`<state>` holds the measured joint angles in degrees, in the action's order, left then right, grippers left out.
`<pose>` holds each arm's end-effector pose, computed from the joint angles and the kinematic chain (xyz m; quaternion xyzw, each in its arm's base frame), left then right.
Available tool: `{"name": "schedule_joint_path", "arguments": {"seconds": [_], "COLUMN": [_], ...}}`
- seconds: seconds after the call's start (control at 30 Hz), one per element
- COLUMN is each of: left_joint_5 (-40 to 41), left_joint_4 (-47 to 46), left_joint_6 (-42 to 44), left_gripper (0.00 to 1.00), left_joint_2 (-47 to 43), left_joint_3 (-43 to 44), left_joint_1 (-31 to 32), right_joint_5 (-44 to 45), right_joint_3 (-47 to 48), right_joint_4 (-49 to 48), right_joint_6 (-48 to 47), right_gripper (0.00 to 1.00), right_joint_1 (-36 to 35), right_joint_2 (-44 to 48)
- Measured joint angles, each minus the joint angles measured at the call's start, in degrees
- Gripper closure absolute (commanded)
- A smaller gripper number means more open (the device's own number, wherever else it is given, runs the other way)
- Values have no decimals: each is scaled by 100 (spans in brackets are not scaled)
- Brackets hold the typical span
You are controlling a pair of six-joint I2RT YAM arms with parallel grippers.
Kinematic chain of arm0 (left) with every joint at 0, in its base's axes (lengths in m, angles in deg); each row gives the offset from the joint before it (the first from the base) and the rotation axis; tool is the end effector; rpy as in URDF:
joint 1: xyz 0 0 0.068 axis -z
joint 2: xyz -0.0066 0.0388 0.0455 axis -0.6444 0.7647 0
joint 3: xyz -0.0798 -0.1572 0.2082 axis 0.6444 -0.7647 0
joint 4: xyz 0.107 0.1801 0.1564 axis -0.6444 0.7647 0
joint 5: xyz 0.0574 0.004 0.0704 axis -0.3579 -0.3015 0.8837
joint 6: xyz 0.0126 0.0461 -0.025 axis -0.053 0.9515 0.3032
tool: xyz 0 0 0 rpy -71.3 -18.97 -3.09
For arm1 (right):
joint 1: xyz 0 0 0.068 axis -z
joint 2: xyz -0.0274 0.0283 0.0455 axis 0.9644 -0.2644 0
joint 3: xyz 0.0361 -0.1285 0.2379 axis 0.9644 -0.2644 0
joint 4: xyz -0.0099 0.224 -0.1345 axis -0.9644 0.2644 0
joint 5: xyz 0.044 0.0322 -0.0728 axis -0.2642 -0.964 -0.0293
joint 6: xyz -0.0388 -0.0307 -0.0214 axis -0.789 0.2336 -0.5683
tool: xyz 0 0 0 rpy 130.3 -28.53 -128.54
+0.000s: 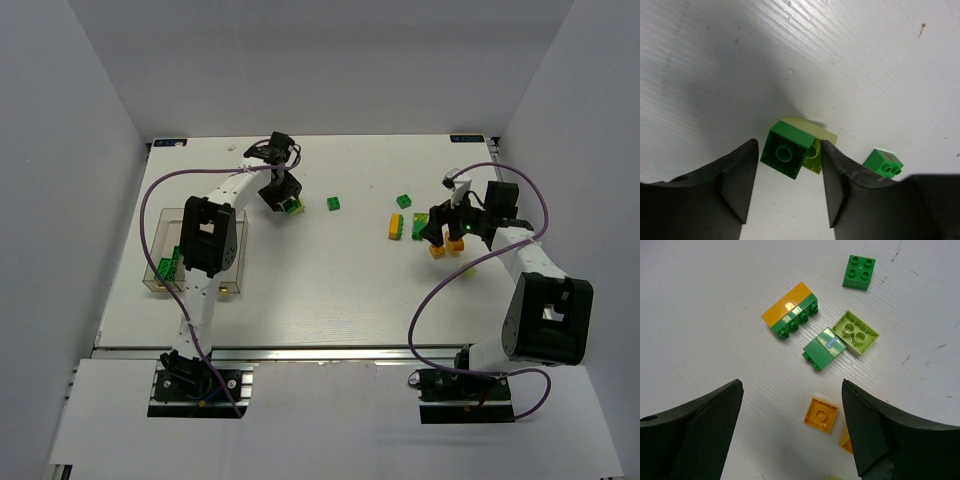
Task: Sort the legos into containers by color
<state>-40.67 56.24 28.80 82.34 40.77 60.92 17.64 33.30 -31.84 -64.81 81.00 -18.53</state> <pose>0.4637 -0.1702 0.1853 -0.3355 0.9226 -0.0529 0.1826 0.3047 -0.0119 0.2318 -0.2871 0.8251 0.1704 0.4558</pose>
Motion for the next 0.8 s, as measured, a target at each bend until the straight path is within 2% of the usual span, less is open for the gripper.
{"name": "schedule_joint_path", "arguments": {"seconds": [0.27, 0.5, 0.8], "left_joint_5": [-63, -223, -328], "left_joint_4": [-363, -695, -1141], "left_joint_6": [203, 358, 426], "left_gripper": [43, 39, 44], "left_joint_2": [0, -2, -264], "left_joint_3": [-177, -407, -1016], "left_joint_1": [0, 0, -2], "right_joint_5": [0, 0, 0], "right_joint_3": [0, 0, 0], "right_joint_4": [0, 0, 0], "right_joint_6": [2, 2, 0], "right_gripper": [16, 16, 16], "right_joint_1": [0, 0, 0], "right_joint_2": [0, 0, 0]}}
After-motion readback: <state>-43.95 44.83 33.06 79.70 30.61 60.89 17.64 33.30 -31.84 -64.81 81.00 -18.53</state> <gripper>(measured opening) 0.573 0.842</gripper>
